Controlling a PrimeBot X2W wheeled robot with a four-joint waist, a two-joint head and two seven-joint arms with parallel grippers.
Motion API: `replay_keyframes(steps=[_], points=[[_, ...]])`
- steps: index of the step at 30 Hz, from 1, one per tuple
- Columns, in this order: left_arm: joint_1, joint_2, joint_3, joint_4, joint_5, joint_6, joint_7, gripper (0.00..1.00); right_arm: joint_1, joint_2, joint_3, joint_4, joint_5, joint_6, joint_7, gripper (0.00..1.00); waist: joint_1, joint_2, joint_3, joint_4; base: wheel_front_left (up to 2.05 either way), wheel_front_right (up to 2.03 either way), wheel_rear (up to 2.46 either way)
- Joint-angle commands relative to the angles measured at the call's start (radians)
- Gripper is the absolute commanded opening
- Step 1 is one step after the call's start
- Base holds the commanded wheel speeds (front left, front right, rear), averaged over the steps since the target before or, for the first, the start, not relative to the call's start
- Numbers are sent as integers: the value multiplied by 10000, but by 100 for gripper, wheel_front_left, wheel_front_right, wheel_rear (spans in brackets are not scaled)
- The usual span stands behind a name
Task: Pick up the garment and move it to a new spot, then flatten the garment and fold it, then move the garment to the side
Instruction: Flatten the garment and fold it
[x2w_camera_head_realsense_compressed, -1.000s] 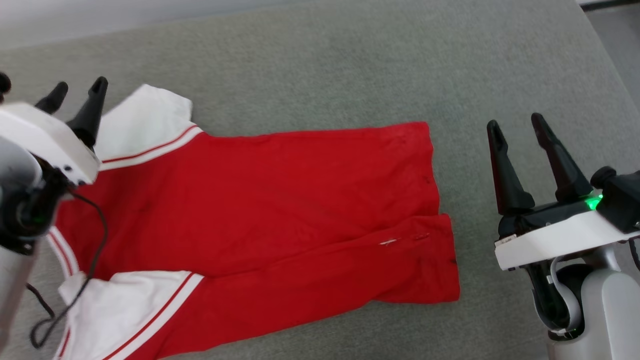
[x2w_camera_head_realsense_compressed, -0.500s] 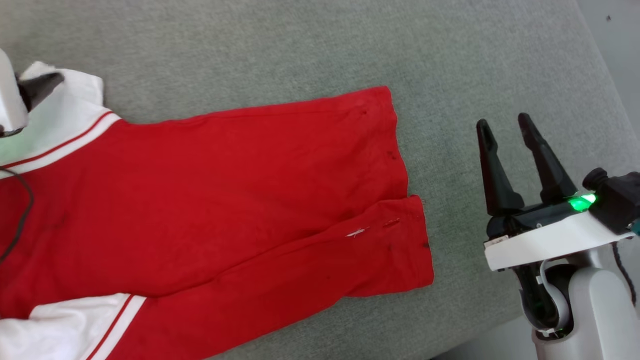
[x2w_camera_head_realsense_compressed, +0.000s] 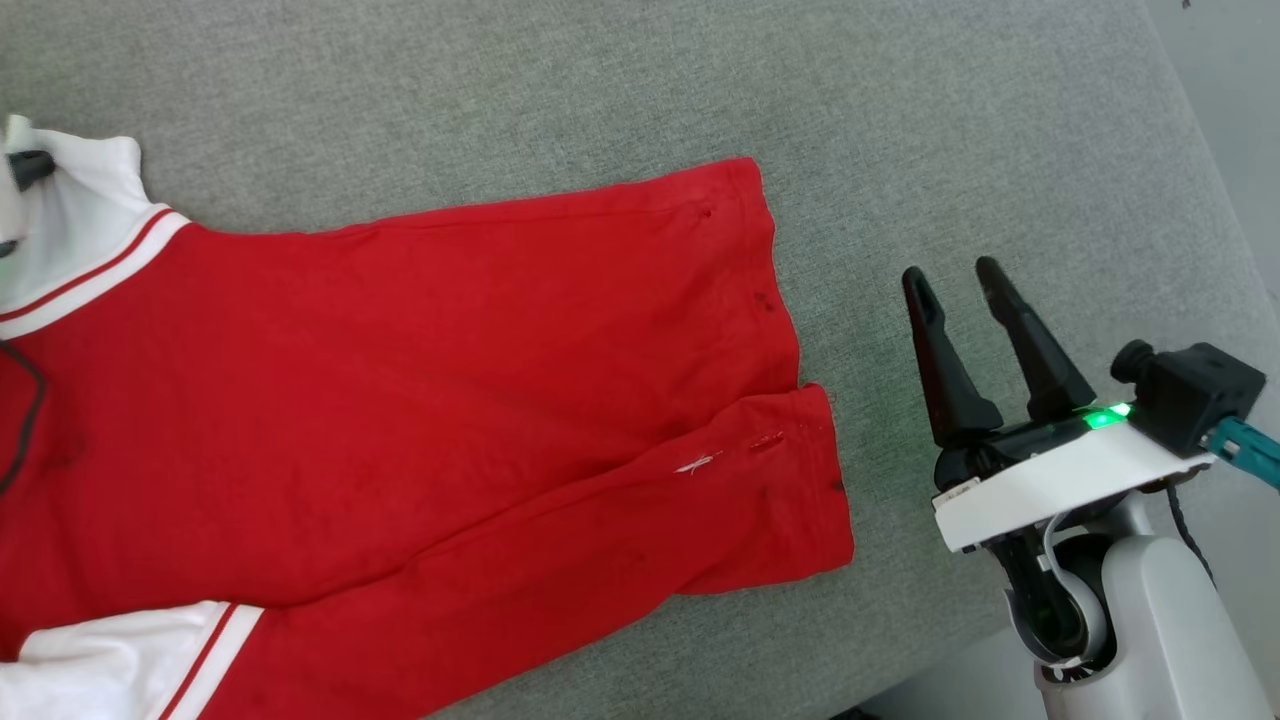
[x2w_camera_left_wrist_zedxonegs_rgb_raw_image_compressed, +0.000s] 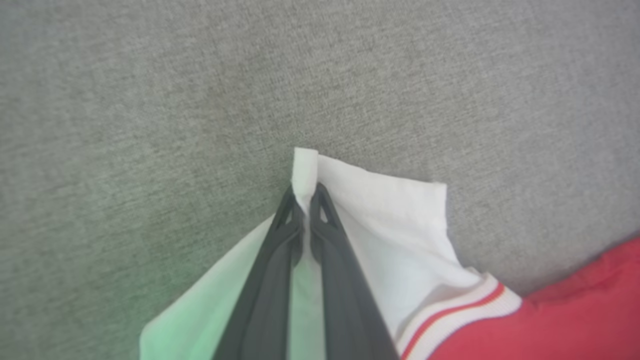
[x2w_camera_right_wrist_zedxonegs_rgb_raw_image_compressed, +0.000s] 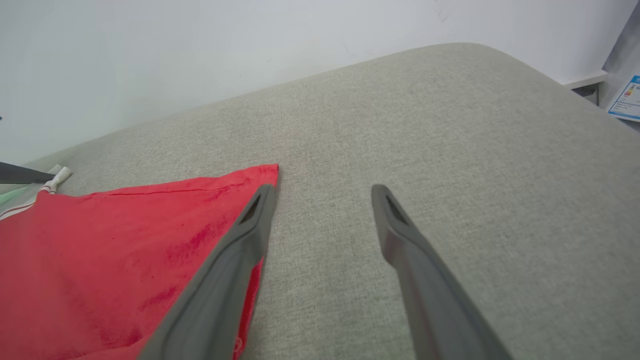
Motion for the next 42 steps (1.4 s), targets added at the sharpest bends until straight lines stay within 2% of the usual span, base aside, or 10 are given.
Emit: replay_keyframes(steps=[1,5,9,22,29,30,31,32,37,42], points=[[691,-371,-303,272,-37,-45,51,0,-80,41,0,51,94,-4,80,100,0,-1,-74,66,0,0,0],[541,-522,-30,369,-128,-120,-588,0,-269,31,-126,330,279,-4,727,100,0,-1,-349,364,0,0,0],[348,-824,237,288,-263,-203,-1205,0,-651,-289,-251,988,736,-4,1722,100,0,-1,-645,877,0,0,0],[-58,-1762,8,-646,-85,-735,-2220,0,-3702,-1424,-100,3798,1665,-4,4746,100,0,-1,-521,2786,0,0,0],[122,-1879,-82,-1028,26,-851,-2544,0,-4562,-1652,245,5481,1442,-9,7667,100,0,-1,-361,3274,0,0,0],[159,-1904,-86,-1060,11,-869,-2574,0,-4603,-1629,321,5592,1361,-9,8001,65,0,-1,-346,3311,0,0,0],[186,-1915,-89,-1082,-7,-878,-2620,0,-4638,-1557,377,5685,1321,-9,8317,40,0,-1,-332,3338,0,0,0],[227,-1922,-91,-1095,-19,-897,-2634,0,-4661,-1506,418,5748,1225,-6,8553,0,0,-1,-316,3366,0,0,0],[360,-1989,-49,-1113,-117,-963,-2817,0,-4895,-1425,340,5574,958,-2,8894,0,0,-1,-315,3464,0,0,0],[852,-1933,143,-1208,-286,-1030,-3318,0,-5069,-1638,-125,4575,772,-2,8258,0,0,-1,-719,3532,0,0,0]])
